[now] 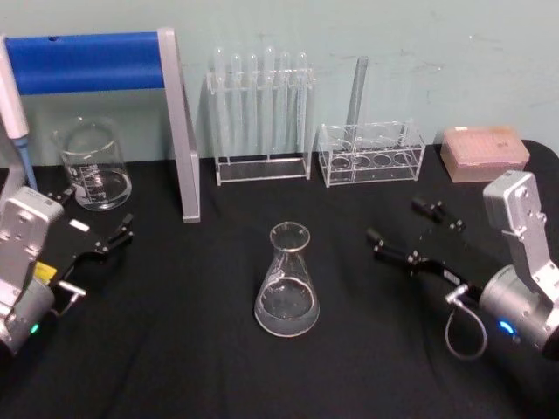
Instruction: Grasp the erlenmeyer flask with one hand, shake it three times, then place it back.
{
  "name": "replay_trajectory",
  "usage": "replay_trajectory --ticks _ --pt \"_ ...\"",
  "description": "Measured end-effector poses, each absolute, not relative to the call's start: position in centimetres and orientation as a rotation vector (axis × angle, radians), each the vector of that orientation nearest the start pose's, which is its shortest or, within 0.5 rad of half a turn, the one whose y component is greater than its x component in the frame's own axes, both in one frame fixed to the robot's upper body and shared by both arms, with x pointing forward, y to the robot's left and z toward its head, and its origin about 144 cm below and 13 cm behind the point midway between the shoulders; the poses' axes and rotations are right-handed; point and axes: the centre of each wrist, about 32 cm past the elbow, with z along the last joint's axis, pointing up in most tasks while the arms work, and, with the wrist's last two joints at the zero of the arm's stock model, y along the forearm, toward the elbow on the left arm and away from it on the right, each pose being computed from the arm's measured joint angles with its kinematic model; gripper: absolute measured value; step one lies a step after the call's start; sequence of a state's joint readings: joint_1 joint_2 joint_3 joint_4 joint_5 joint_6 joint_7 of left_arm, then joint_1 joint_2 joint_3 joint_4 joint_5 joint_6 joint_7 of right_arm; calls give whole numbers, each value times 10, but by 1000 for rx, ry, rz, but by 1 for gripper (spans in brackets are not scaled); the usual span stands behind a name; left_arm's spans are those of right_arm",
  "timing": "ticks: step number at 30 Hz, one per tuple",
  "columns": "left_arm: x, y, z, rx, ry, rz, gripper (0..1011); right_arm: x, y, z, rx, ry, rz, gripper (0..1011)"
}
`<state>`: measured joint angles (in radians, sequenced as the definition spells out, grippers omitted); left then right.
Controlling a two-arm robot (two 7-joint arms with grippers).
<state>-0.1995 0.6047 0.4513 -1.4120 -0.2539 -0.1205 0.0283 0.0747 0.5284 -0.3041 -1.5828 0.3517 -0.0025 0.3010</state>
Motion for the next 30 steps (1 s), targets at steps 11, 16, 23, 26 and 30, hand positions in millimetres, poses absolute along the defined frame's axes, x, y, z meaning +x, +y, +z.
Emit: replay_trajectory --ticks 11,16,23,26,30 --pt "489 310 1140 305 -285 1248 1001 489 -271 1146 -194 -202 -1181 1000" --pt "489 310 1140 305 -285 1248 1001 494 -261 1137 -193 -234 -1204 1000" --pt "489 310 1140 304 -285 1248 1001 493 -262 1137 -194 -234 -1200 1000" --pt "489 310 1140 305 -285 1248 1001 493 -263 1138 -193 -232 -1198 1000" --pt "489 310 1140 304 -285 1248 1001 493 -263 1138 -194 -228 -1196 1000"
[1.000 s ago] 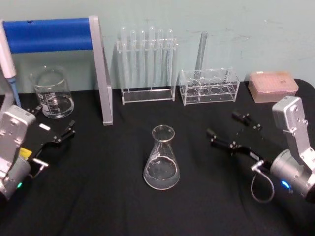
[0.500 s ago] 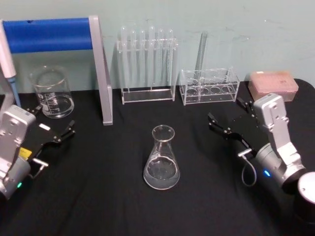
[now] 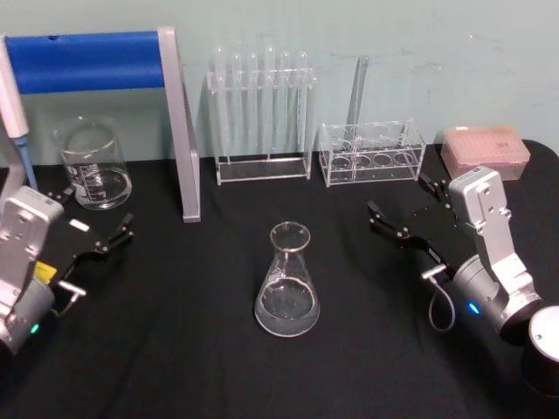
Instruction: Grasp the erlenmeyer flask with one hand, shake it three times, then place it back.
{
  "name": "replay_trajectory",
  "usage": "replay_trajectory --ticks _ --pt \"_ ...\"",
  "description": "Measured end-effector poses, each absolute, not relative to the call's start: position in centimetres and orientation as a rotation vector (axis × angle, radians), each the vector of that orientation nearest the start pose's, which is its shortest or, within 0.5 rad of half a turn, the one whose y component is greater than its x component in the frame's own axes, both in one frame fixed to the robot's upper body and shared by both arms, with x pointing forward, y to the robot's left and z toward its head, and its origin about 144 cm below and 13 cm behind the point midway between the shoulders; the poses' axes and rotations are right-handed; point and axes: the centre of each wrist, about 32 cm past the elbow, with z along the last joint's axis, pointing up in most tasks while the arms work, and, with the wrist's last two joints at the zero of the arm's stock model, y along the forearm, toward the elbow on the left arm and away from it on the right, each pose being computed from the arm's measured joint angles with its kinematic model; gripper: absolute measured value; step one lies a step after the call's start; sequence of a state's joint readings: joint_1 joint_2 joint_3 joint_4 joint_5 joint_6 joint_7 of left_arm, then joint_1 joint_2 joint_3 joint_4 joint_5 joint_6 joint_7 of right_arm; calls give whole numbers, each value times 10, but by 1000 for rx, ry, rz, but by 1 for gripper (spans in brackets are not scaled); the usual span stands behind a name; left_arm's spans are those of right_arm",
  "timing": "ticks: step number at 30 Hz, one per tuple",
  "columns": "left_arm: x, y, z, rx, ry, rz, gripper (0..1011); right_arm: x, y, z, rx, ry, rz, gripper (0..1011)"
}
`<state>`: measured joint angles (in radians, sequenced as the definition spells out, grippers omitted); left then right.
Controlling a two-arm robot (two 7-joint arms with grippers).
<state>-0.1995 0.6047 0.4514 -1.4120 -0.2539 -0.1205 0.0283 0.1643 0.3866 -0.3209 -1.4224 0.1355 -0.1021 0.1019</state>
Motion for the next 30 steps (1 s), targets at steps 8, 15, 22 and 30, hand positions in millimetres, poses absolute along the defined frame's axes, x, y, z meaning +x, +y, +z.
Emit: replay_trajectory --ticks 8,15,22,30 --pt "489 310 1140 305 -285 1248 1001 492 -264 1139 -194 -225 -1193 1000" --pt "489 310 1140 304 -285 1248 1001 492 -264 1139 -193 -223 -1192 1000" --pt "489 310 1140 304 -285 1248 1001 492 -264 1139 -194 -222 -1191 1000" --pt "489 310 1140 304 -285 1248 1001 492 -264 1139 -194 -222 -1190 1000"
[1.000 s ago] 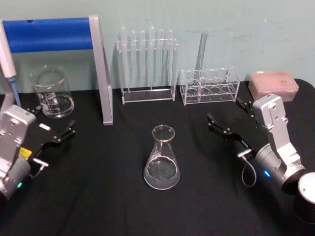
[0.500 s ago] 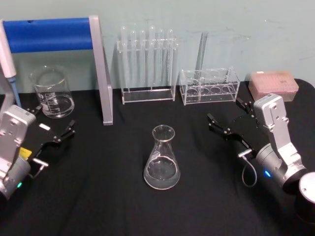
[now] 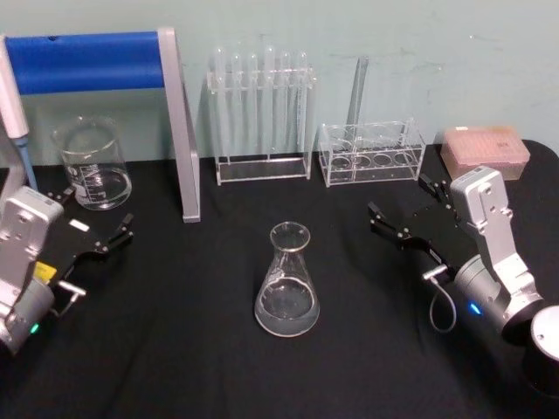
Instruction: Grasp the erlenmeyer flask with one hand, shake it three times, then place it back.
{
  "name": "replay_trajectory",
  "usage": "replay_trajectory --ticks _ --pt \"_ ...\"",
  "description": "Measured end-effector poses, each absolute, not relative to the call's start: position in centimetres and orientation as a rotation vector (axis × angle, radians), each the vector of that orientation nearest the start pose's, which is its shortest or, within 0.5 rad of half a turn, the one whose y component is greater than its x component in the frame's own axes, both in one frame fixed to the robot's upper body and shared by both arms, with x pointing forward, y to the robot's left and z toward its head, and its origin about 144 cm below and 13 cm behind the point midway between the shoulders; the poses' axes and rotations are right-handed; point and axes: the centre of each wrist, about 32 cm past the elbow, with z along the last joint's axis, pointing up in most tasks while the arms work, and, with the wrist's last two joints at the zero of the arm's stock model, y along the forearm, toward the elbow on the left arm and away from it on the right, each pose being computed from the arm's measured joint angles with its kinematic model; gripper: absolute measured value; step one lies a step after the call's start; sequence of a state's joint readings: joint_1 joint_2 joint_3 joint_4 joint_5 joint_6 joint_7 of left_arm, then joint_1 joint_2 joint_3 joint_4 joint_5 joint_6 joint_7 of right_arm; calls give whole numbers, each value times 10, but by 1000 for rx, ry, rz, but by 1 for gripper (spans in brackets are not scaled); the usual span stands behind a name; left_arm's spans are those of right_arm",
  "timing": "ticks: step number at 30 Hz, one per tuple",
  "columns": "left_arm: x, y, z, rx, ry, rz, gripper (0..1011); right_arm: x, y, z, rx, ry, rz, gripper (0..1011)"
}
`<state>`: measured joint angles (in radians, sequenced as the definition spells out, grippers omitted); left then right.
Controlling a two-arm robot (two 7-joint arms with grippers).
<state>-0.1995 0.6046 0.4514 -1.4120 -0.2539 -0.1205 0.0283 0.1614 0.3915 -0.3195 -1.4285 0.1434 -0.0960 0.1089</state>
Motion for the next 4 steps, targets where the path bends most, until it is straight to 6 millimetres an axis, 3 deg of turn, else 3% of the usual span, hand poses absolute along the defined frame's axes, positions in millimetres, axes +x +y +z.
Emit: replay_trajectory --ticks 4 --pt "489 310 1140 304 -285 1248 1001 492 -264 1139 -194 -222 -1190 1000"
